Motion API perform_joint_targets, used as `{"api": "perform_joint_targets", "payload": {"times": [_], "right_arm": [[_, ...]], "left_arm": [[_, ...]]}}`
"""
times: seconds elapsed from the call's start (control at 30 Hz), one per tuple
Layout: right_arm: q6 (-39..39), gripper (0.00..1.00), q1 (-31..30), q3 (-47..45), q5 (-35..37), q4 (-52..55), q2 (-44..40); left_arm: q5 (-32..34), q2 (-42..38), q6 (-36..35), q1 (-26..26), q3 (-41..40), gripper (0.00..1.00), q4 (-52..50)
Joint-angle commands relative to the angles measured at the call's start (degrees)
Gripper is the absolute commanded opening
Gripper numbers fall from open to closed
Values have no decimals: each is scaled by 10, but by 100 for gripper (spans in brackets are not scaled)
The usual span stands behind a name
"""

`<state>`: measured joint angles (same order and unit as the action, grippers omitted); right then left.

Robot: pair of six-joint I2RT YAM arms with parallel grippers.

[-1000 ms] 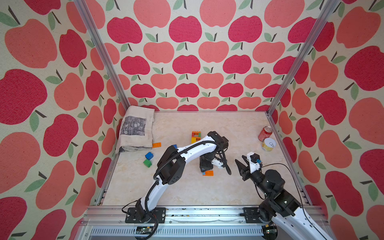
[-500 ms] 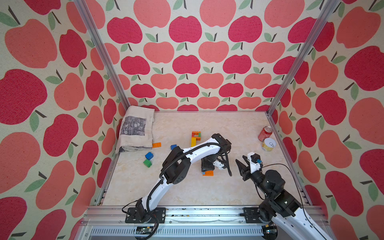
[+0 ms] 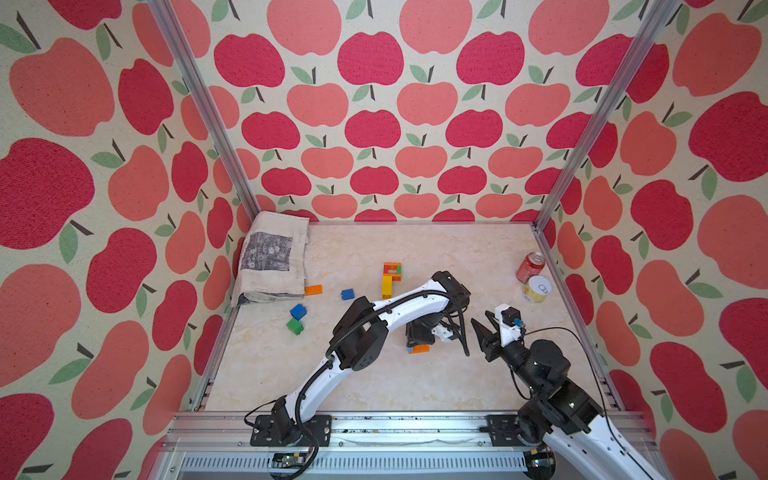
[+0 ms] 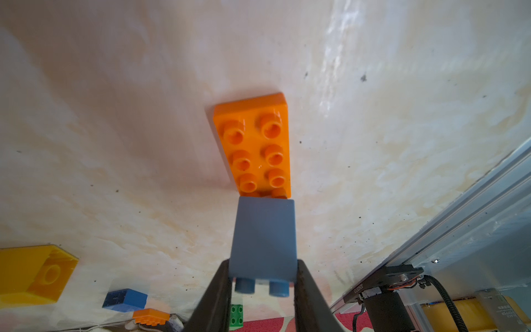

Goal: Assemble the letter p with lego
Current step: Assemble the lego brick with the lego brick.

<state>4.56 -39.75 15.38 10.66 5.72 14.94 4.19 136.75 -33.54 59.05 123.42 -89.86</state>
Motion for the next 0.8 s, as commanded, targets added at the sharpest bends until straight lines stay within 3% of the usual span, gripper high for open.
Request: {"api": "perform_joint_targets", "payload": {"times": [0.0,0.77], "right_arm": [[12,49,1,-5,7,7,-5],[12,49,3,-6,11,5,-4]], "left_arm": [[8,19,27,7,23,27,-29],[-6,95,114,24,53,29,-48]]}}
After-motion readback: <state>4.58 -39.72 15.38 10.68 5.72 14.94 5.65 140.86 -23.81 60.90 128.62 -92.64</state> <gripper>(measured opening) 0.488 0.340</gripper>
